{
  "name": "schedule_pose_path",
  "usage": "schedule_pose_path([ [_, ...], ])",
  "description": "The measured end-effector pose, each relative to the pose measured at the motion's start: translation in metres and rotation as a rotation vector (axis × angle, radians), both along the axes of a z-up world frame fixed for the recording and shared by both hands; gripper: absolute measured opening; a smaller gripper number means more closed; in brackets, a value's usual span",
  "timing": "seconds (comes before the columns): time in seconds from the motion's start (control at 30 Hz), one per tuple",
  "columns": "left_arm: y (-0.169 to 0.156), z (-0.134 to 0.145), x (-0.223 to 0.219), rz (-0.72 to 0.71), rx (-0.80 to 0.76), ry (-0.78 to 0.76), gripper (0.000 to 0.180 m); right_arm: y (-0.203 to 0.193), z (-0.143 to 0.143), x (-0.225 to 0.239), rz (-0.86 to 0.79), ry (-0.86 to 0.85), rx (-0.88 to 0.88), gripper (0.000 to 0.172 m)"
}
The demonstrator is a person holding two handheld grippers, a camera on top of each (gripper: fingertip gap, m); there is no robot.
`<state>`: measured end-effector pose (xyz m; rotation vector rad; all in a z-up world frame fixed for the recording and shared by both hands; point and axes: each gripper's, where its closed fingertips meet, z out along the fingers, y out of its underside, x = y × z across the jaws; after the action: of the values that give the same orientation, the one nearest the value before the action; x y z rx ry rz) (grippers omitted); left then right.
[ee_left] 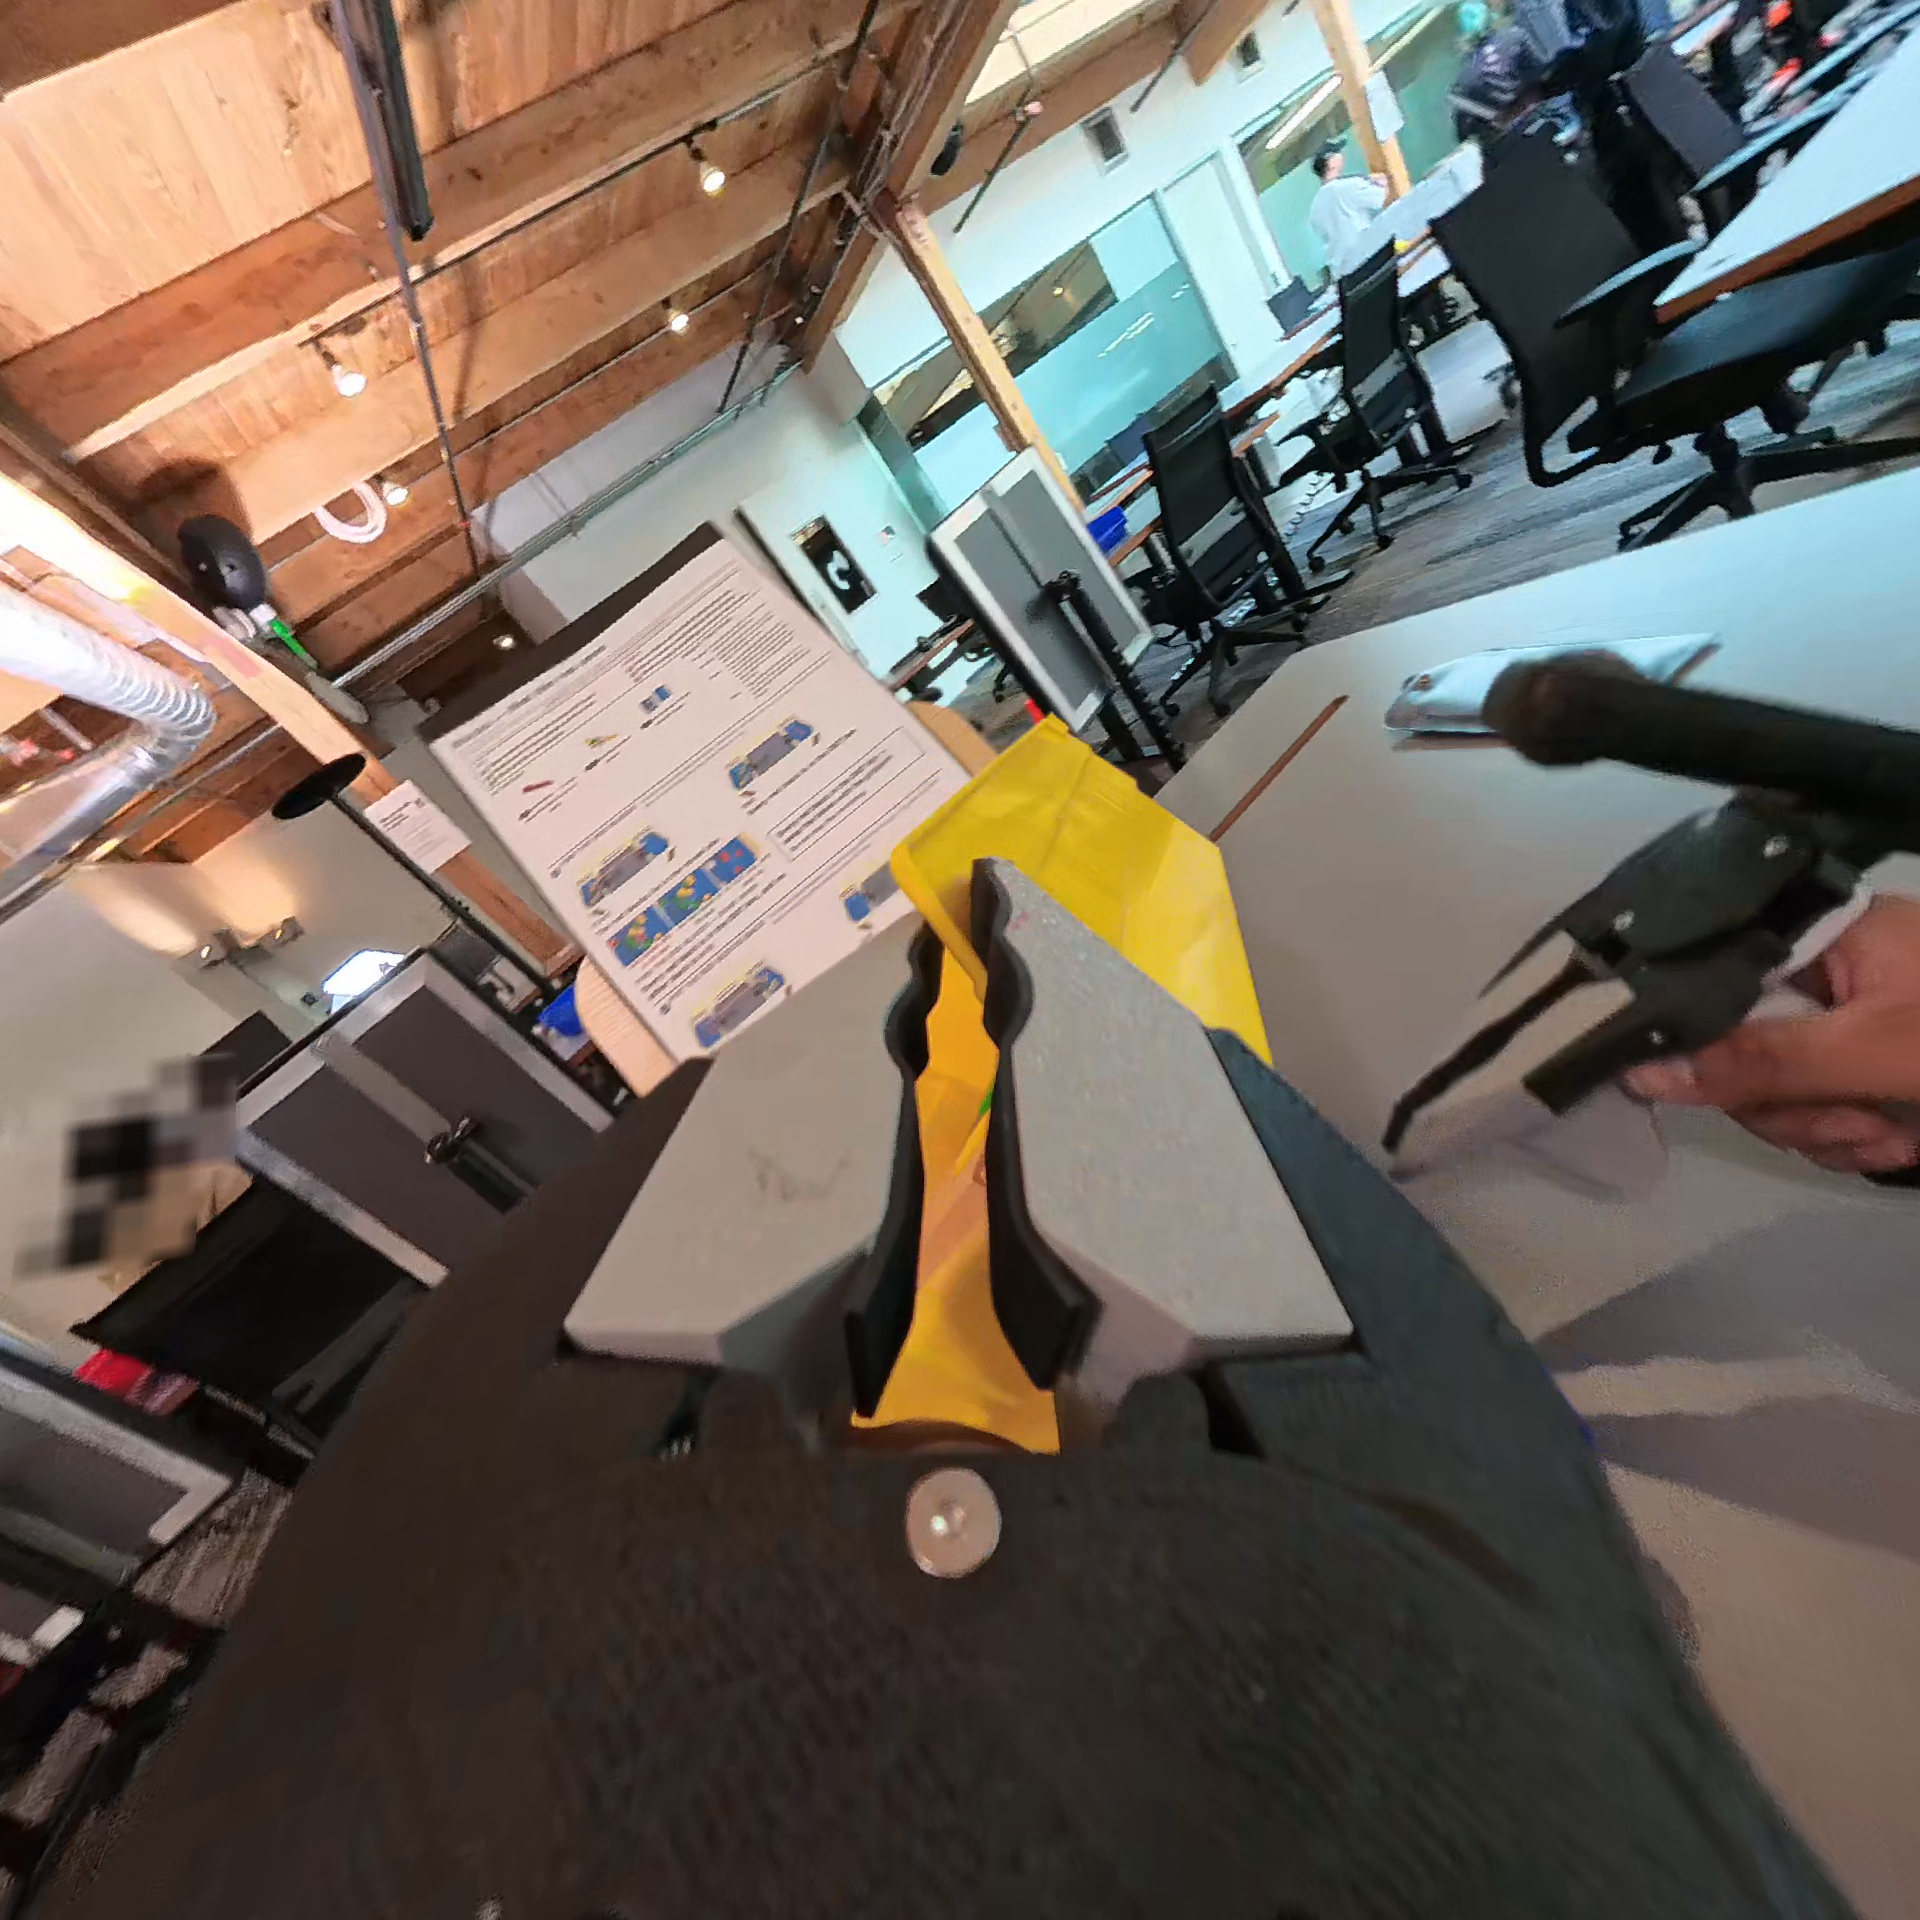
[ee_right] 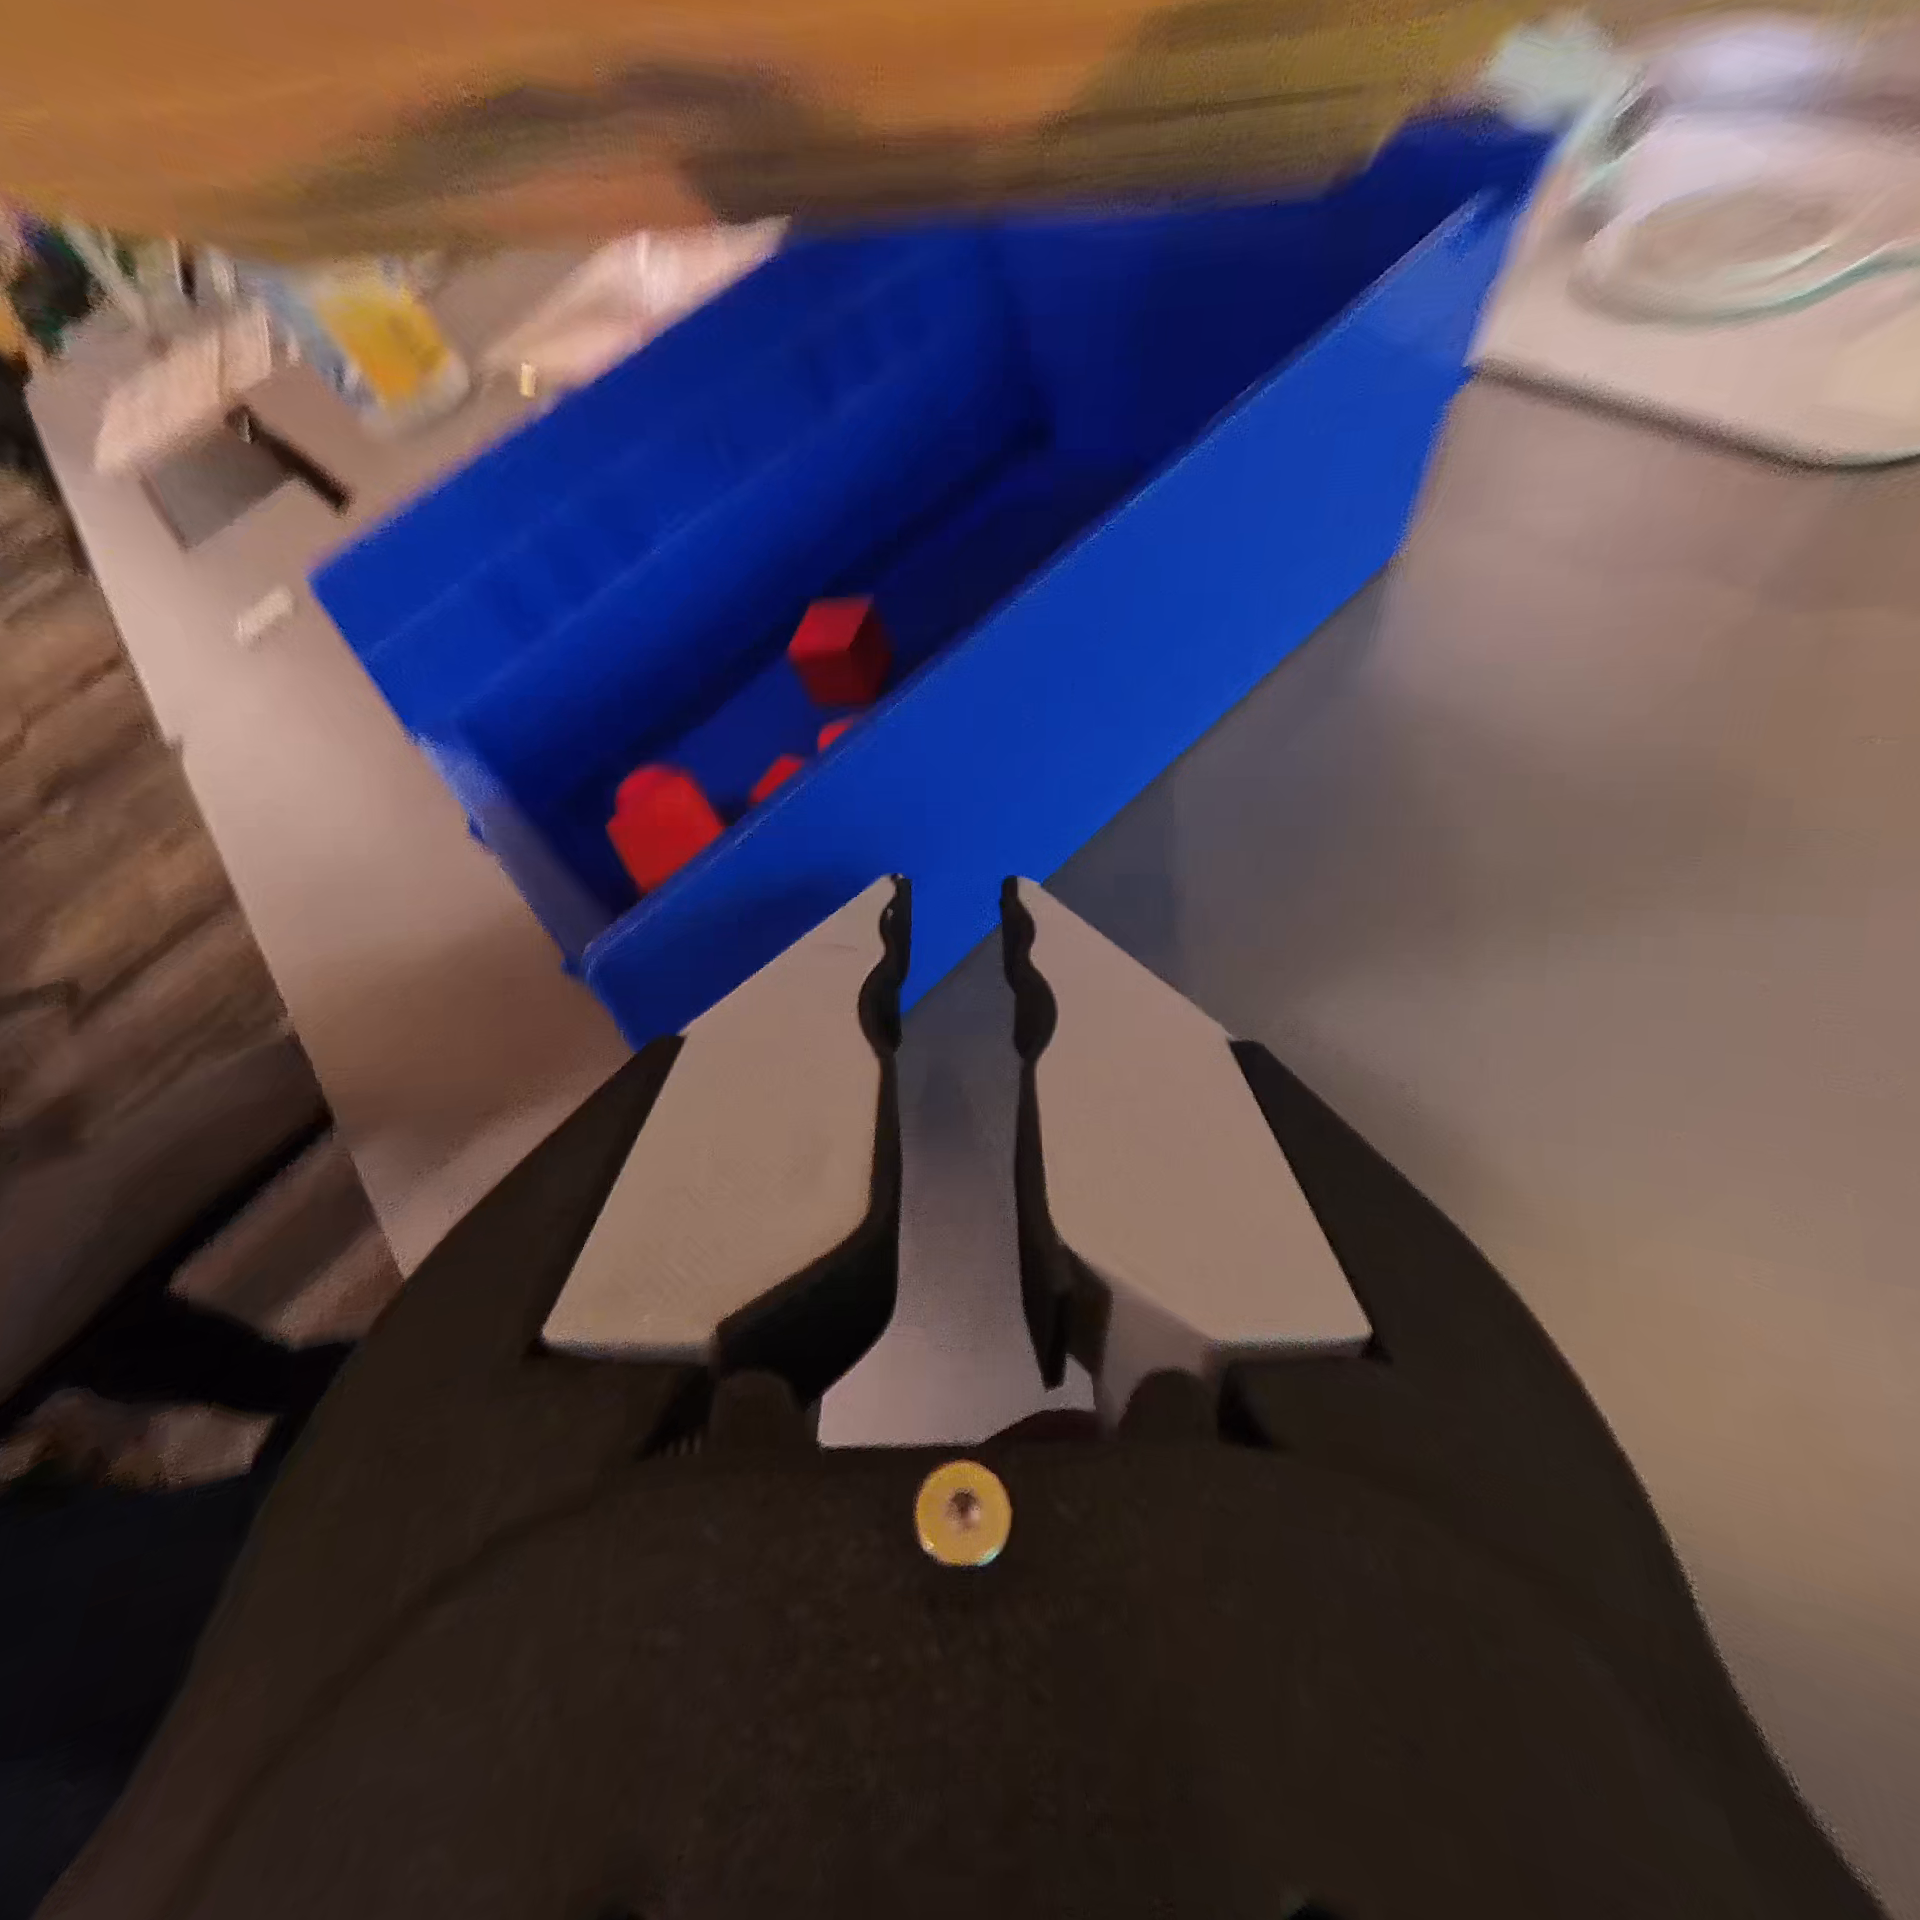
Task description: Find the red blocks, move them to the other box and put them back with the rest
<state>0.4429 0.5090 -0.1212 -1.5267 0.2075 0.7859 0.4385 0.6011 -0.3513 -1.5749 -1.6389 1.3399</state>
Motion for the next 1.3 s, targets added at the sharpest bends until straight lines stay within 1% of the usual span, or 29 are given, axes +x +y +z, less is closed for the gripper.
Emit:
schedule_pose_path([
  [0.07,0.022,-0.002,0.016,-0.036,-0.022,0.032,0.003,0.029,0.024,0.014,-0.081,0.083,-0.067,0.015],
  [0.1,0.032,-0.002,0.024,-0.04,-0.033,0.063,0.002,0.043,0.031,0.024,-0.112,0.102,-0.087,0.015],
  [0.2,0.065,-0.009,0.049,-0.092,-0.067,0.091,0.002,0.09,0.039,0.058,-0.219,0.096,-0.056,0.018],
  [0.3,0.099,-0.028,0.077,-0.133,-0.126,0.103,0.003,0.131,0.041,0.099,-0.313,0.069,-0.021,0.021],
  [0.37,0.122,-0.055,0.098,-0.156,-0.189,0.118,0.003,0.156,0.039,0.125,-0.369,0.046,0.004,0.022],
  [0.43,0.145,-0.092,0.129,-0.237,-0.268,0.095,0.003,0.18,0.036,0.148,-0.43,0.017,0.018,0.024],
  [0.47,0.154,-0.11,0.143,-0.246,-0.295,0.109,0.003,0.19,0.037,0.158,-0.454,0.012,0.012,0.026],
  [0.5,0.163,-0.122,0.158,-0.252,-0.272,0.124,0.003,0.197,0.041,0.166,-0.471,0.018,0.003,0.029],
  [0.53,0.171,-0.136,0.17,-0.257,-0.275,0.104,0.003,0.202,0.045,0.174,-0.485,0.027,0.0,0.03],
  [0.63,0.191,-0.181,0.19,-0.314,-0.336,-0.025,0.007,0.209,0.054,0.189,-0.506,0.03,0.027,0.03],
  [0.77,0.206,-0.245,0.201,-0.362,-0.505,-0.19,0.011,0.2,0.056,0.191,-0.482,0.012,0.057,0.035],
  [0.83,0.202,-0.247,0.201,-0.379,-0.49,-0.264,0.015,0.19,0.061,0.188,-0.456,0.012,0.079,0.037],
  [0.87,0.196,-0.241,0.198,-0.386,-0.47,-0.293,0.022,0.183,0.063,0.186,-0.439,0.013,0.098,0.037],
  [0.93,0.177,-0.227,0.191,-0.405,-0.453,-0.374,0.034,0.165,0.064,0.183,-0.385,-0.003,0.137,0.038],
  [1.0,0.149,-0.21,0.18,-0.427,-0.446,-0.434,0.046,0.141,0.062,0.177,-0.302,-0.027,0.161,0.038],
  [1.07,0.119,-0.193,0.153,-0.399,-0.401,-0.441,0.048,0.104,0.054,0.168,-0.17,-0.064,0.173,0.04],
  [1.13,0.09,-0.183,0.114,-0.323,-0.366,-0.454,0.049,0.07,0.034,0.158,-0.046,-0.144,0.224,0.042],
  [1.17,0.076,-0.183,0.095,-0.286,-0.368,-0.463,0.049,0.06,0.021,0.154,-0.01,-0.199,0.272,0.046],
  [1.2,0.062,-0.187,0.077,-0.257,-0.388,-0.475,0.049,0.058,0.011,0.151,-0.01,-0.244,0.341,0.049],
  [1.27,0.037,-0.203,0.043,-0.194,-0.448,-0.486,0.049,0.065,0.0,0.15,-0.054,-0.3,0.483,0.047],
  [1.3,0.026,-0.214,0.027,-0.156,-0.485,-0.482,0.049,0.071,-0.006,0.154,-0.072,-0.345,0.531,0.05],
])
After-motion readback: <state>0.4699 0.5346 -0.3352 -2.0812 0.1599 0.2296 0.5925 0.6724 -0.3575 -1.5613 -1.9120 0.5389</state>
